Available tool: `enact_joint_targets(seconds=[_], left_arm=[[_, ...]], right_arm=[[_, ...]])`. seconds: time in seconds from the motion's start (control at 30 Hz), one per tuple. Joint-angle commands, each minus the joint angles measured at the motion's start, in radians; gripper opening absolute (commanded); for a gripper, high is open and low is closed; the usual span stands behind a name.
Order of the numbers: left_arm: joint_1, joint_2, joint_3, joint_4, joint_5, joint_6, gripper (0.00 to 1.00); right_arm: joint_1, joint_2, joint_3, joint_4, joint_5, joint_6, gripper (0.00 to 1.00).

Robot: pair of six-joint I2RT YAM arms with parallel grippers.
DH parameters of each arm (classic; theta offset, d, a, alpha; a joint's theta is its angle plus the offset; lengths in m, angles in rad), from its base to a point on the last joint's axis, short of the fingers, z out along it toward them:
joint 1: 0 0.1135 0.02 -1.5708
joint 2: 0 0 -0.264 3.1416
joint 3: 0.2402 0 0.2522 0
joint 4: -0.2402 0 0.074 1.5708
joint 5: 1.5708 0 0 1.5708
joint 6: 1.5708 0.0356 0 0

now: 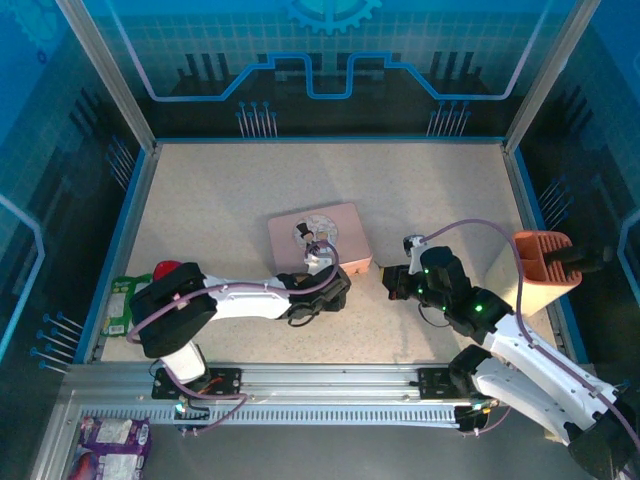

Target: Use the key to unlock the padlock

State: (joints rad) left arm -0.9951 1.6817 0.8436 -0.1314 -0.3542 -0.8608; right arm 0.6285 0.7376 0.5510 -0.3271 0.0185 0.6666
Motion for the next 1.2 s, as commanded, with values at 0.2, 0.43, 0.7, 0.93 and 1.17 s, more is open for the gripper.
enact_joint_targets(seconds=[0.2,0.43,0.7,0.93,1.17], left_arm=[[0.013,0.01,0.036,0.023,0.083,0.047,0.53],[0.022,-0.07,-0.09,0.139,0.076,0.026,0.53],[0.06,-0.103,-0.184,0.287,0.151,0.048,0.5],[0.077,-0.083,-0.206,0.34,0.182,0.043,0.39],[0.078,-0.071,-0.202,0.358,0.19,0.047,0.38]], right_arm=[[0.014,0.008,-0.009,0.034,-0.015,0.017,0.0],[0.014,-0.011,-0.017,0.028,-0.003,0.022,0.0],[0.015,-0.01,-0.016,0.029,-0.006,0.029,0.0],[0.017,-0.009,-0.012,0.031,-0.005,0.031,0.0],[0.02,-0.003,-0.008,0.026,-0.003,0.031,0.0]])
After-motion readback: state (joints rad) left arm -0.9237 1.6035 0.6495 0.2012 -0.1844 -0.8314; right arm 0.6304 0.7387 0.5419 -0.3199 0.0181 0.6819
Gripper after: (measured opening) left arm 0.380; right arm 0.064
